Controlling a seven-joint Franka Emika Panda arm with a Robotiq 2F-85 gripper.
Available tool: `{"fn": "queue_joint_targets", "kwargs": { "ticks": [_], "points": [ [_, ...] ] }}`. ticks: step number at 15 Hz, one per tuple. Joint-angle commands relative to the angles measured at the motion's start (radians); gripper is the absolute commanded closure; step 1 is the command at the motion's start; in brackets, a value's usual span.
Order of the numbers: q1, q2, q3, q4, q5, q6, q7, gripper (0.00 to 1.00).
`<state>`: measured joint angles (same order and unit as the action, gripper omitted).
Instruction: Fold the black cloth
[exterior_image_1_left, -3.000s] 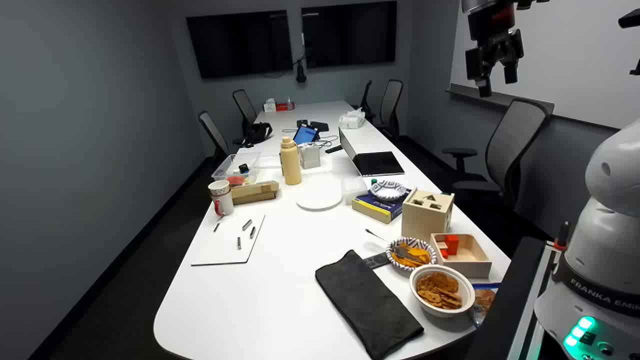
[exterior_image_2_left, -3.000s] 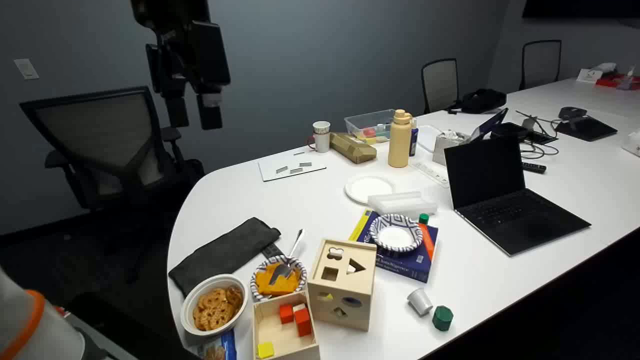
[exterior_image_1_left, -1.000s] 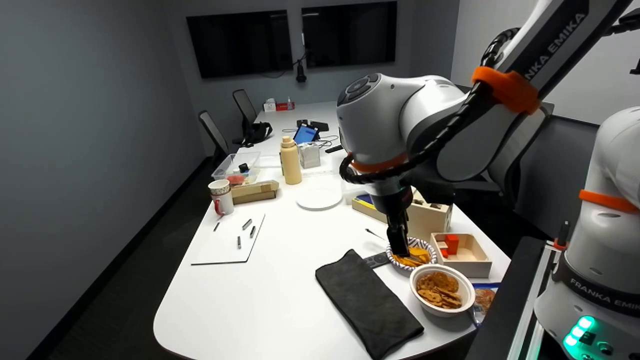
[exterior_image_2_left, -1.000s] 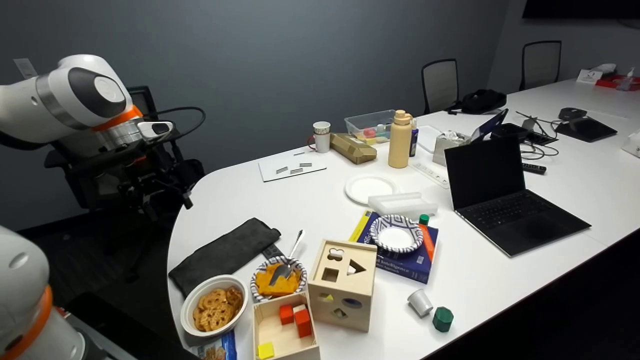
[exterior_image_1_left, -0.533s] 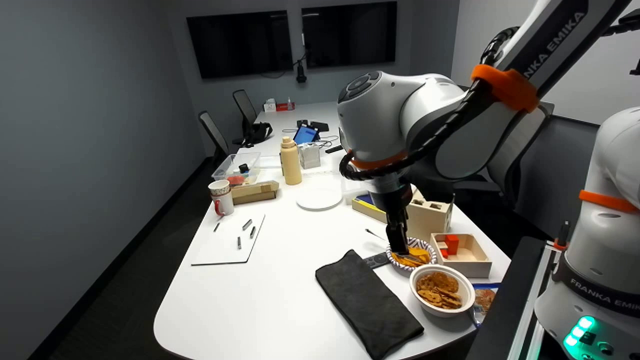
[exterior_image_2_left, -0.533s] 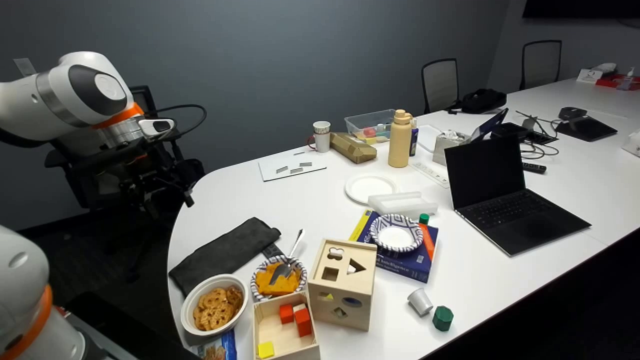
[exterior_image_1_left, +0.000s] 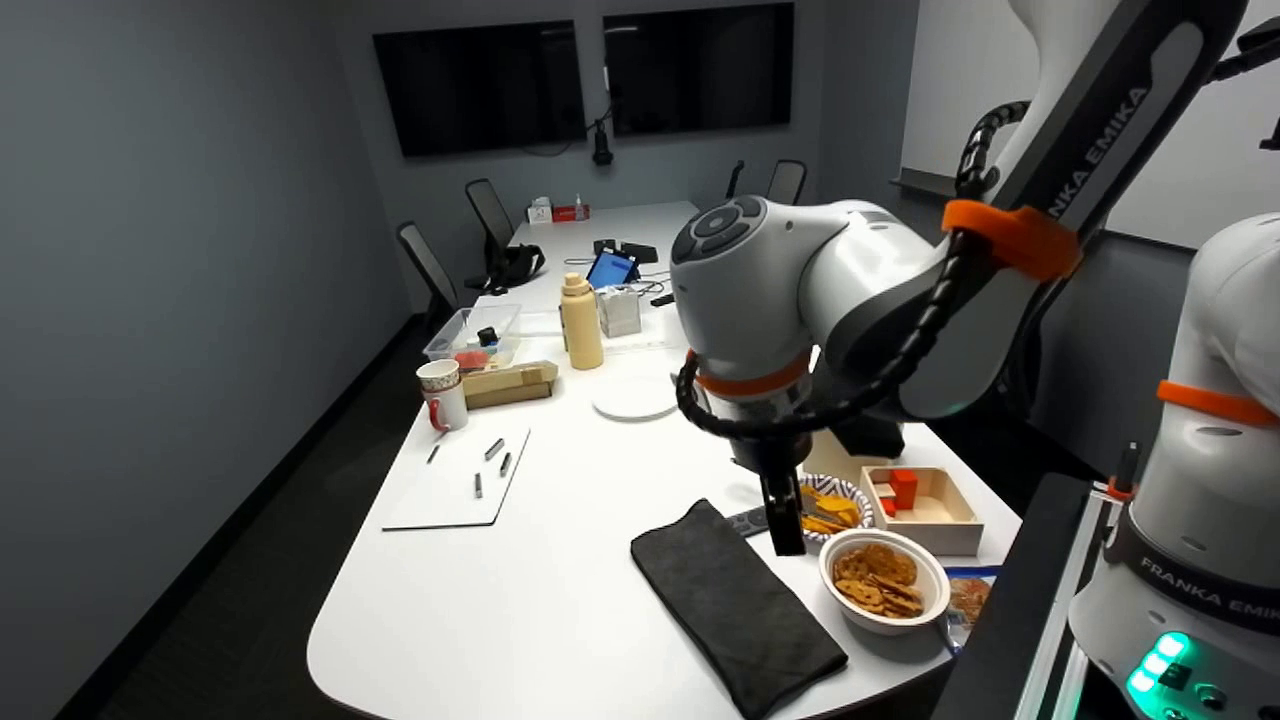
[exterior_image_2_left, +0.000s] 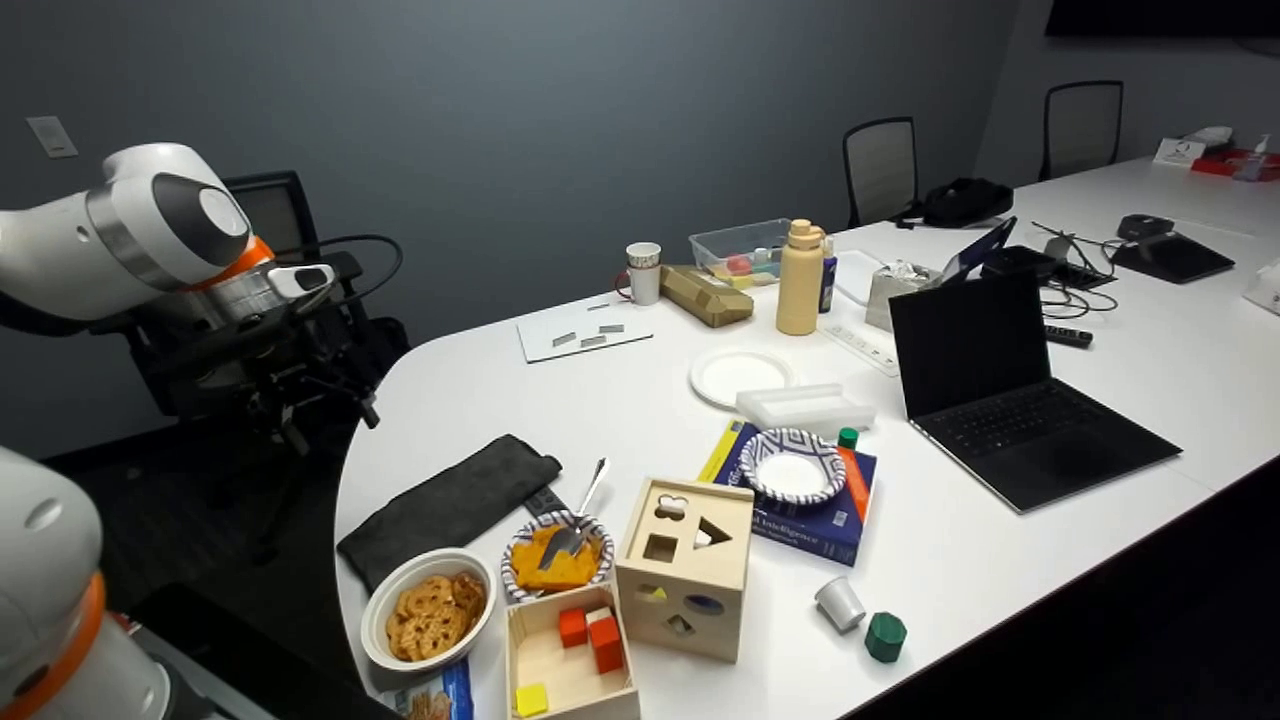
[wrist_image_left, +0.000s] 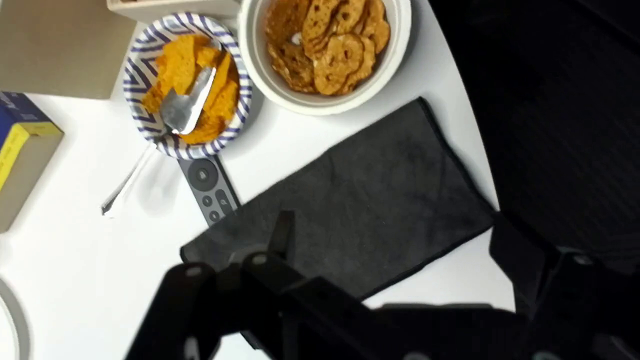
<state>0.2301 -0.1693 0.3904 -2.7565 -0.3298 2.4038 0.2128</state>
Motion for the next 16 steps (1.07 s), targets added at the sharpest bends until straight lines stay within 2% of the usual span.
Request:
{"fn": "queue_joint_targets", "kwargs": {
  "ticks": [1,5,10,16],
  "points": [
    [0.022,0.136,0.028,-0.001,-0.122,0.170,0.119,0.00],
    [0.031,0.261,0.032,-0.003,-0.314,0.288,0.275,0.00],
    [0.051,0.359,-0.006,-0.003,-0.543,0.253,0.390,0.00],
    [0.058,0.522,-0.102,0.055,-0.806,0.269,0.477,0.00]
  ]
}}
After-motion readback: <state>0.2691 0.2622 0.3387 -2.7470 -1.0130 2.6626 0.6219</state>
